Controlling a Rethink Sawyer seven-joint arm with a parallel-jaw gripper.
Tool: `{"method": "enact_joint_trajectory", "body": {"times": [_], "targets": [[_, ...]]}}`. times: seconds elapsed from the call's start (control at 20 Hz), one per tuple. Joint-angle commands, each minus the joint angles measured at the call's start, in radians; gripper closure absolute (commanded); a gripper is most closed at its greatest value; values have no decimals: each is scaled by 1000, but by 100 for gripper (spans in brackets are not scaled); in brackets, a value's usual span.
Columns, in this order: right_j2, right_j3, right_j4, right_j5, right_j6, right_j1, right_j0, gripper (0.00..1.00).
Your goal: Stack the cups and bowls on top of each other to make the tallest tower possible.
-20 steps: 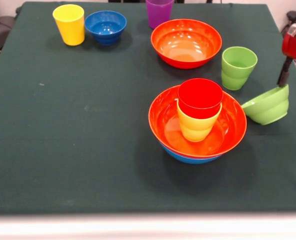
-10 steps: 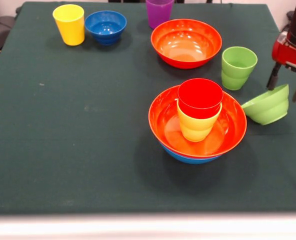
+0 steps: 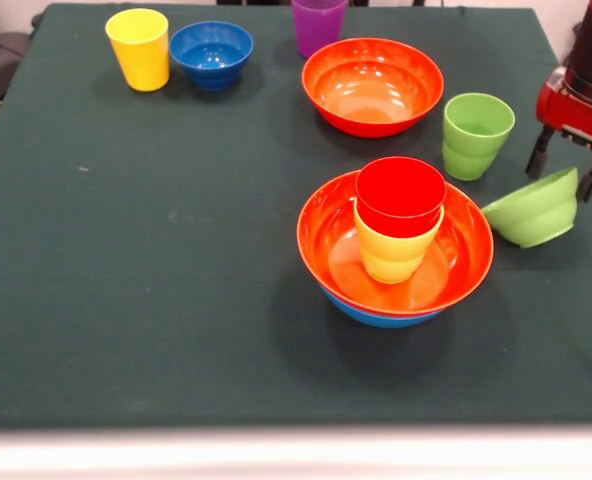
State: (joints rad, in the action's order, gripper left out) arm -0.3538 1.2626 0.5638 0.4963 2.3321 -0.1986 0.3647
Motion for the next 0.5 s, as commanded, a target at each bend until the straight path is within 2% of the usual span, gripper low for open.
{"method": "enact_joint_trajectory", "body": {"times": [0.05, 0.2, 0.3, 0.35, 0.5], "targets": [[82, 58, 30, -64, 240, 71, 11, 0], [84, 54, 37, -62, 229, 72, 5, 0], [123, 69, 25, -113, 175, 57, -22, 0], [140, 75, 19, -145, 156, 52, -32, 100], [180, 92, -4, -205, 111, 36, -58, 100]]}}
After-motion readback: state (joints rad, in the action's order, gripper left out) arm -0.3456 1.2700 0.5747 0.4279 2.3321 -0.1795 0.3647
